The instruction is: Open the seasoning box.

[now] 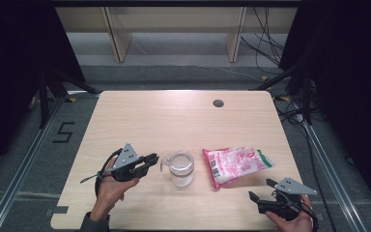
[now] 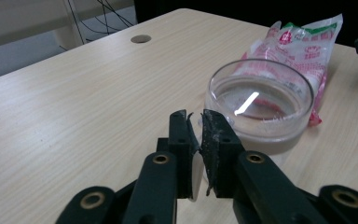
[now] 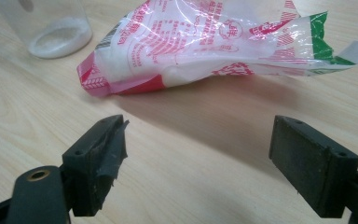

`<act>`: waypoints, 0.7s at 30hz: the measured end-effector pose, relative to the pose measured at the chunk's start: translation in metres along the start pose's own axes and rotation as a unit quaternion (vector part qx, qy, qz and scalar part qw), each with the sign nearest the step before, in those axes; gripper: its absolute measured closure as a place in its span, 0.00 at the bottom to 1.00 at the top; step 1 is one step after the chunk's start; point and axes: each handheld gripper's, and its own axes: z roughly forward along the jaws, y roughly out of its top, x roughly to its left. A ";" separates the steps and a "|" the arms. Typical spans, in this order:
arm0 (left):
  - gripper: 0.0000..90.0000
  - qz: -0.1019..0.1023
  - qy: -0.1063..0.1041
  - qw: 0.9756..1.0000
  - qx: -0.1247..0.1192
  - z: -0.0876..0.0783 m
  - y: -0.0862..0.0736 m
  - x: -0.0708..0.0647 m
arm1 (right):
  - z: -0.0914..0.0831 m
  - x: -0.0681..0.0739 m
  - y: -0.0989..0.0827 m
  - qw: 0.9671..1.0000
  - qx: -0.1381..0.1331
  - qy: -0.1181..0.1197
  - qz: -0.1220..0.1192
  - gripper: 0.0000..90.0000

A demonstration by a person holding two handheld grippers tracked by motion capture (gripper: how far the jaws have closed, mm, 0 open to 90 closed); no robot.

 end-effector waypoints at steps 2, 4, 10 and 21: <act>0.94 0.000 -0.004 1.000 -0.004 0.005 0.005 0.000 | 0.000 0.001 0.000 1.000 0.003 0.000 0.000 0.22; 0.96 0.010 -0.008 1.000 -0.005 0.007 0.006 0.000 | 0.001 0.000 0.001 1.000 -0.005 0.000 -0.014 0.22; 0.98 0.008 -0.018 1.000 0.001 0.014 0.008 -0.004 | 0.002 0.003 0.002 1.000 -0.007 0.006 -0.019 0.22; 0.98 0.017 -0.013 1.000 0.021 0.021 0.007 -0.007 | 0.007 0.024 0.008 0.999 -0.007 0.026 -0.027 0.23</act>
